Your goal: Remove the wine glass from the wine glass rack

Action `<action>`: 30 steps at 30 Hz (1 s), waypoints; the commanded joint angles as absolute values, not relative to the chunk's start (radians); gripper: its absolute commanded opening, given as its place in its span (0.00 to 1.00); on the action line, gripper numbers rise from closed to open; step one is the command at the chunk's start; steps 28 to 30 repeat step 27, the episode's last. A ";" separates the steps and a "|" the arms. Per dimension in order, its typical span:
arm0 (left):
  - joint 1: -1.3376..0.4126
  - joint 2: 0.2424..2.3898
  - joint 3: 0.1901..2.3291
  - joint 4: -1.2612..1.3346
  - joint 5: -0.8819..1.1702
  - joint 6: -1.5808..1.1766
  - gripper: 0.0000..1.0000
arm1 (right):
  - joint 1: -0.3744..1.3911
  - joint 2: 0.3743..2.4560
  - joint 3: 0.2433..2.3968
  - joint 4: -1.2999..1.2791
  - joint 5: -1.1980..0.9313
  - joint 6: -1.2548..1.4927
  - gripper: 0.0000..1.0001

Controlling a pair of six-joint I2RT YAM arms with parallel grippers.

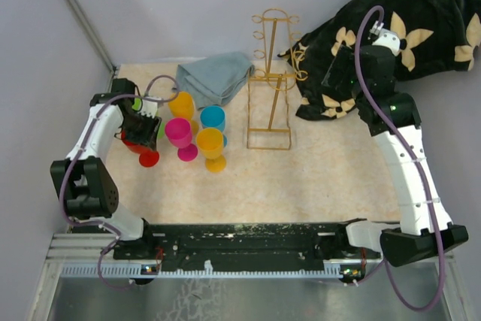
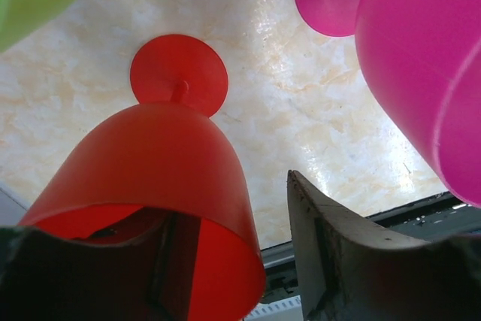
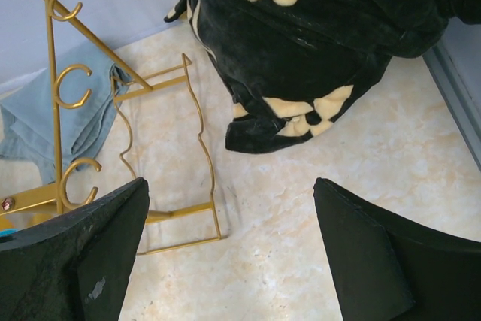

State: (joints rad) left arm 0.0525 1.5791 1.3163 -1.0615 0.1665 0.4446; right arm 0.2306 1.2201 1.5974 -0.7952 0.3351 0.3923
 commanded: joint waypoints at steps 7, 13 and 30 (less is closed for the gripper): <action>0.055 1.557 1.554 -1.158 0.243 0.413 0.64 | 0.222 1.203 1.582 -0.772 0.356 0.417 0.92; 0.054 1.473 1.579 -1.014 0.331 0.329 0.72 | 0.222 1.157 1.438 -0.725 0.365 0.440 0.92; 0.054 1.189 1.007 -0.108 0.372 0.010 0.87 | 0.222 1.007 1.061 -0.445 0.446 0.439 0.93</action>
